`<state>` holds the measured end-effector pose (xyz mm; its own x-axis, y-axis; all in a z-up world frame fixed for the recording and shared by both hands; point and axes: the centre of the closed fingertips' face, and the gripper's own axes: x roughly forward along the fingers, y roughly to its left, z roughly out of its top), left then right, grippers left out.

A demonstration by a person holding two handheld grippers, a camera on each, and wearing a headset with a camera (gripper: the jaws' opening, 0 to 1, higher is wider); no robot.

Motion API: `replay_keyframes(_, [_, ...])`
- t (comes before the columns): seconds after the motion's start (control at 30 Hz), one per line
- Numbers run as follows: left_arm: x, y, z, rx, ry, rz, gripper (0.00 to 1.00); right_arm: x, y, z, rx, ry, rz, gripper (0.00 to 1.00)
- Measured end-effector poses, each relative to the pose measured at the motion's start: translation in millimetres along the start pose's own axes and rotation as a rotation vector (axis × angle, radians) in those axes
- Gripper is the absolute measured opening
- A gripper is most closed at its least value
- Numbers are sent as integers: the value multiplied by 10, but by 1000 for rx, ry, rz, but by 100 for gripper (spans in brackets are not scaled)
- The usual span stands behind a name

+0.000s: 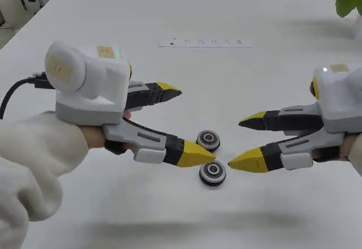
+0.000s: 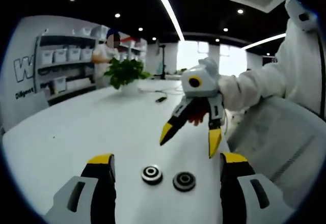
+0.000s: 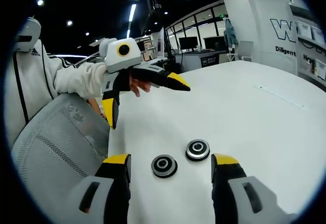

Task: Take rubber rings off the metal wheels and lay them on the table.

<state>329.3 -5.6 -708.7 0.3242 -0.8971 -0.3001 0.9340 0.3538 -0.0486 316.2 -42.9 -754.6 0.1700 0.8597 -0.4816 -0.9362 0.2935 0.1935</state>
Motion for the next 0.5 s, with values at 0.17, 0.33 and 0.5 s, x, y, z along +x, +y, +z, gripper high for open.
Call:
replay_keyframes(0.17, [45, -19, -82, -37, -6, -14, 85, 71, 12, -182, 5, 40, 22, 53])
replay_keyframes(0.33, [91, -10, -117, -49, -29, 6, 82, 111, 42, -225, -5, 55, 31, 47])
replay_keyframes(0.5, [192, -111, -289, -42, 21, -23, 84, 155, 93, -298, -32, 82, 42, 41])
